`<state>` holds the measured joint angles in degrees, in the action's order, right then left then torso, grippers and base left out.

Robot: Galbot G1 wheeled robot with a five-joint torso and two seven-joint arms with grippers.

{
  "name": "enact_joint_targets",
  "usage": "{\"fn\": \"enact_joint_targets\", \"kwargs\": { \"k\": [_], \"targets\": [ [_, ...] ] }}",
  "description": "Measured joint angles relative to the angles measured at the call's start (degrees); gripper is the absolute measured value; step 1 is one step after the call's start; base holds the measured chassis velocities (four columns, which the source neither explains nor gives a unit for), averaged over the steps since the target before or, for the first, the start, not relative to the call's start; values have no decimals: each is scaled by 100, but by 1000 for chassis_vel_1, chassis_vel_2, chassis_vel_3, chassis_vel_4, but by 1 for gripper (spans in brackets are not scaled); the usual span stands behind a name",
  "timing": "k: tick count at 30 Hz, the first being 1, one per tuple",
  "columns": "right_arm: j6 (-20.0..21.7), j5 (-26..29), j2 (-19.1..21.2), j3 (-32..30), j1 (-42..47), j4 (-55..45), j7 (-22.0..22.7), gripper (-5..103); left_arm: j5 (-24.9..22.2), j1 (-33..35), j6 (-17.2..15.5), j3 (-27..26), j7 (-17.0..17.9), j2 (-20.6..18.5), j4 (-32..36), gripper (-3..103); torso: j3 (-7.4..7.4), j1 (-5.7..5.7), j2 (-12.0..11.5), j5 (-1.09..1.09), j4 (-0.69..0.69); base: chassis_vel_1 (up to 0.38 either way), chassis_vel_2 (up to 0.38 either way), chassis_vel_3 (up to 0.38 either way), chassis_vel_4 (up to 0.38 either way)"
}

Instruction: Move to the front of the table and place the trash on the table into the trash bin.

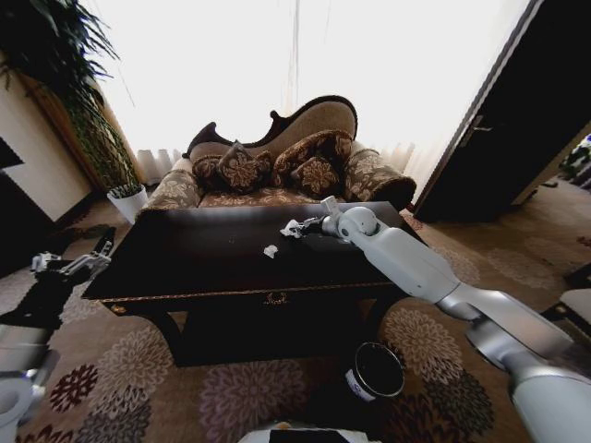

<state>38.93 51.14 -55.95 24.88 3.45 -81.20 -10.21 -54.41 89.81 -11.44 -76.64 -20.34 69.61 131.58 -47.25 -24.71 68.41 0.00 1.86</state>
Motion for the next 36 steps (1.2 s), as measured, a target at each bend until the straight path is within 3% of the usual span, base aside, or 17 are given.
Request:
{"fn": "enact_joint_targets", "kwargs": {
  "k": [3,16,21,26,30,31,36],
  "targets": [
    [-7,4,4,-14,3,-45,2,2,6,4,2,4,-13,5,2,100,0,0,0,0,0,0,0,0,0],
    [-36,217,299,-425,196,-602,134,0,-14,10,16,12,-17,-26,19,100,0,0,0,0,-1,0,0,0,0],
    [-38,340,741,-1003,651,-1416,279,0,-11,-31,20,73,-17,-30,16,100,0,0,0,0,-1,0,0,0,0],
    [-295,400,1235,-1643,1451,-2171,654,0,-19,-53,20,97,0,-65,10,100,0,0,0,1,0,0,0,0,0],
    [-494,410,1612,-2605,2542,-2751,940,0,-4,-85,20,200,6,-34,31,100,0,0,0,2,1,0,0,0,0],
    [-494,410,1612,-2605,2542,-2751,940,0,-4,-85,20,200,6,-34,31,100,0,0,0,2,1,0,0,0,0],
    [-836,433,1852,-4140,3927,-3644,1082,0,97,-102,29,287,-16,-20,17,100,1,0,0,0,0,0,0,0,0]
  ]
}}
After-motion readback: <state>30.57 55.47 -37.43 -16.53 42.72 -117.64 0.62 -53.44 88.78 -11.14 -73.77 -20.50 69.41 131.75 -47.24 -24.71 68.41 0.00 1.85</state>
